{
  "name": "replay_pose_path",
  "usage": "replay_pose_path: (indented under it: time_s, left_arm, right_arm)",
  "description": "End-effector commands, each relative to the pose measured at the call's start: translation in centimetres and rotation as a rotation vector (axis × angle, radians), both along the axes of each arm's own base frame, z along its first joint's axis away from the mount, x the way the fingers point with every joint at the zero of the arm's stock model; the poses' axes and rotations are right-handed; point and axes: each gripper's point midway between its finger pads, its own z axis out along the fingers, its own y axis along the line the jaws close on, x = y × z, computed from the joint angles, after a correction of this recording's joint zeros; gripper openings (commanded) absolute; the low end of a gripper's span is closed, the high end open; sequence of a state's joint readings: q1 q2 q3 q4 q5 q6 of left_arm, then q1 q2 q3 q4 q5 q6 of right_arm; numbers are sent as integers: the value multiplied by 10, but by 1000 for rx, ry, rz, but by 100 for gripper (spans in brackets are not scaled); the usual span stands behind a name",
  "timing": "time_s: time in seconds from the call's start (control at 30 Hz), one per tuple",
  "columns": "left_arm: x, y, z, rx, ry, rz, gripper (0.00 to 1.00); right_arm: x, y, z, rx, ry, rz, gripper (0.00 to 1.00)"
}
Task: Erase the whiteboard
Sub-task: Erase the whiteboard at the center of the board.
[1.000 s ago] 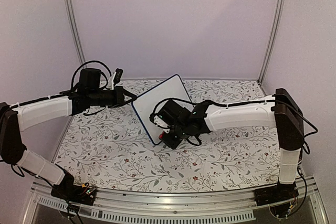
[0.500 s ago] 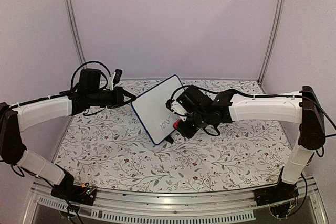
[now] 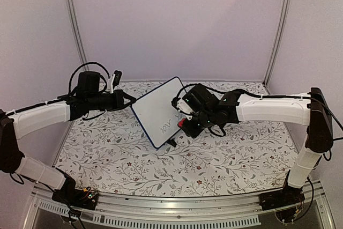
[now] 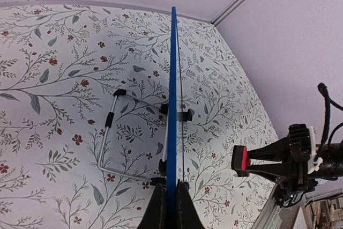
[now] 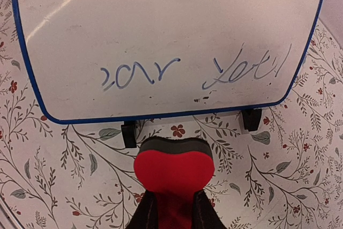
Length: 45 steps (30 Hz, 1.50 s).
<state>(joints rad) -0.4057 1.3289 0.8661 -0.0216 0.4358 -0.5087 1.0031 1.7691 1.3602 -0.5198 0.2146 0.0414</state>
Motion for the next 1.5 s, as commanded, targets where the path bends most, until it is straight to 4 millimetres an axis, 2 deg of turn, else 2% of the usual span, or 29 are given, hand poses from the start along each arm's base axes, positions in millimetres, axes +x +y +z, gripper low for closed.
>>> replay_pose_path:
  time_s: [0.0,0.13,0.17,0.3,0.43,0.6,0.77,0.9,1.17,1.27,1.37,1.47]
  left_arm:
    - [-4,-3,14,16,-75,20,0]
    - [-14,-20,7,35,-67,0,0]
    - [-18,-23,-1,54,-40,-9,0]
    - [-19,-26,-18,93,0,-11,0]
    - [-18,-25,-22,109,13,-6,7]
    - [-18,-23,-21,114,6,-1,18]
    - [-17,-25,-19,113,3,-5,22]
    - [-15,-26,-13,109,-6,-7,39]
    - [-2,-24,11,124,-16,25,66]
    - [10,-25,11,164,27,35,69]
    - [17,-37,13,159,25,-15,70]
    - [20,-45,5,157,31,-46,69]
  right_arm:
    - [6,5,13,40,-29,-15,3]
    - [8,4,17,47,-36,-21,3]
    - [8,4,17,50,-36,-22,3]
    - [9,5,19,57,-38,-20,3]
    - [8,6,17,53,-30,-15,3]
    - [8,6,12,46,-25,-13,3]
    - [10,12,4,44,-21,1,3]
    - [12,20,-3,45,-18,25,3]
    - [19,33,-4,40,-40,66,3]
    - [21,38,-6,35,-43,82,3]
    - [23,42,-11,30,-49,99,3]
    - [24,43,-16,22,-49,103,3]
